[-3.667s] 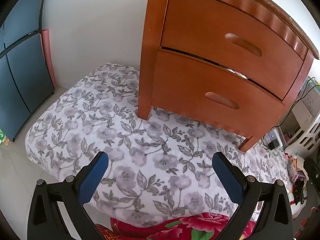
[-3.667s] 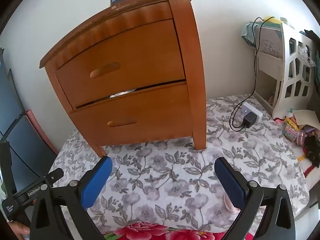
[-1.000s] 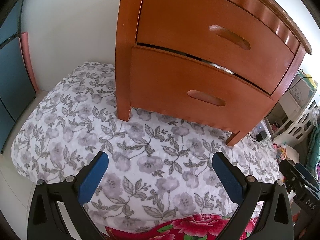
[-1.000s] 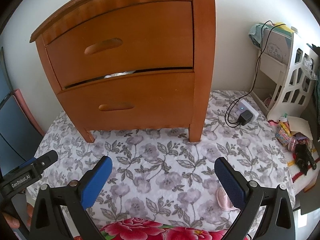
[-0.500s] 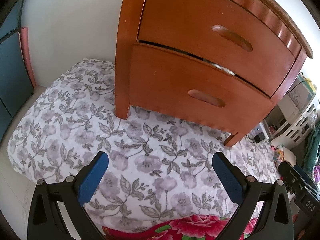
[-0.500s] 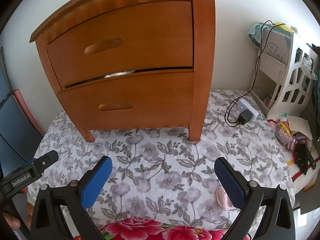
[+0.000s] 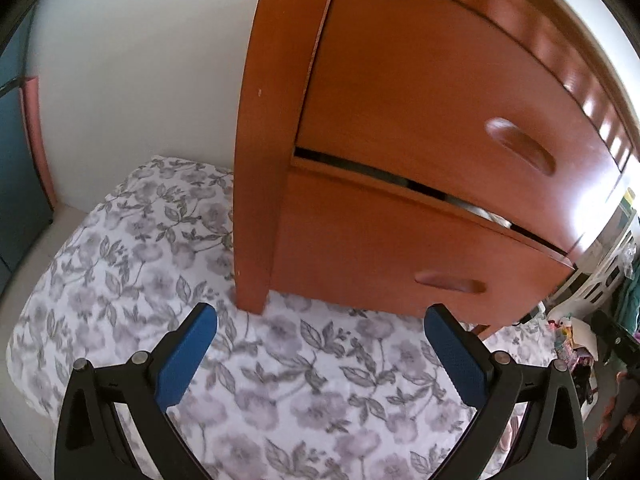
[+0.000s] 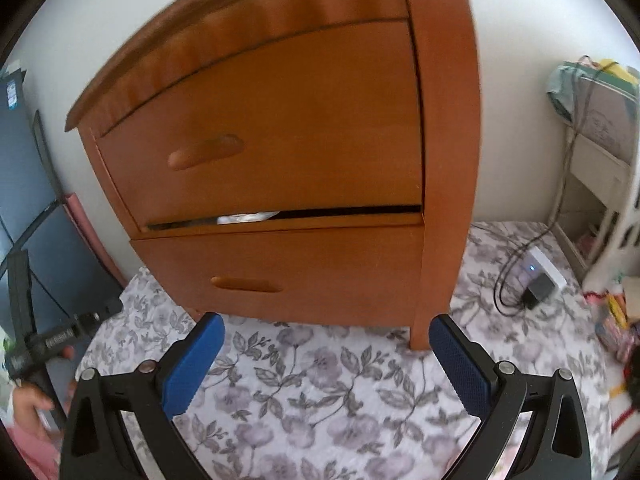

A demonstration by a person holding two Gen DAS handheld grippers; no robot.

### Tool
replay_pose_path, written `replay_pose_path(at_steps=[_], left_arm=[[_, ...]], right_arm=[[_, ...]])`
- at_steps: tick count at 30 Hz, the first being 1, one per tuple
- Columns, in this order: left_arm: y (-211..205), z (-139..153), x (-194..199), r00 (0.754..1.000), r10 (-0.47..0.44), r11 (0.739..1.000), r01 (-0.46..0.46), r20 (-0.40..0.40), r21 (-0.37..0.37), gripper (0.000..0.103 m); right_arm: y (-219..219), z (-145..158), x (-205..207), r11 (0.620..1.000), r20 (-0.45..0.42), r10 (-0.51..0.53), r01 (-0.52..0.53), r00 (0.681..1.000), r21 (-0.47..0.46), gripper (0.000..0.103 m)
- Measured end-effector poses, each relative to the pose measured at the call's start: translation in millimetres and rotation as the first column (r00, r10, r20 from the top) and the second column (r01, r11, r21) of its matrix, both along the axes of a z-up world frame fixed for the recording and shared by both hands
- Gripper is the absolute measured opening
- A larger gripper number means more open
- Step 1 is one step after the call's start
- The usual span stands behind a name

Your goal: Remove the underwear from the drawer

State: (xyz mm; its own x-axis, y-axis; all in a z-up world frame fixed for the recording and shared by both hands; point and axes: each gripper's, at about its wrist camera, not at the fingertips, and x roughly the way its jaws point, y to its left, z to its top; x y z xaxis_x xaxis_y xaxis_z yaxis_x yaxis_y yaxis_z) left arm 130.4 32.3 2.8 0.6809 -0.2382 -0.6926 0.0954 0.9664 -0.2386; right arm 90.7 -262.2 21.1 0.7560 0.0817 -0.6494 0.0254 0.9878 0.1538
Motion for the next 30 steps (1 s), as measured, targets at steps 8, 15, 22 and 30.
replay_pose_path(at_steps=[8, 15, 22, 30], left_arm=[[2, -2, 50, 0.996, -0.093, 0.995, 0.093, 0.003, -0.035, 0.103], [3, -10, 76, 0.991, -0.133, 0.990, 0.133, 0.001, -0.053, 0.103], [7, -16, 87, 0.988, -0.153, 0.983, 0.154, 0.016, -0.096, 0.103], [-3, -11, 90, 0.974, -0.221, 0.972, 0.224, 0.049, -0.064, 0.103]], right_arm=[[-11, -17, 44, 0.996, -0.042, 0.085, -0.085, 0.995, -0.007, 0.103], [-33, -26, 71, 0.997, -0.033, 0.077, -0.077, 0.996, 0.019, 0.103], [-38, -27, 88, 0.991, -0.027, 0.136, -0.136, 0.990, 0.010, 0.103], [-43, -22, 96, 0.986, -0.028, 0.168, -0.168, 0.985, -0.003, 0.103]])
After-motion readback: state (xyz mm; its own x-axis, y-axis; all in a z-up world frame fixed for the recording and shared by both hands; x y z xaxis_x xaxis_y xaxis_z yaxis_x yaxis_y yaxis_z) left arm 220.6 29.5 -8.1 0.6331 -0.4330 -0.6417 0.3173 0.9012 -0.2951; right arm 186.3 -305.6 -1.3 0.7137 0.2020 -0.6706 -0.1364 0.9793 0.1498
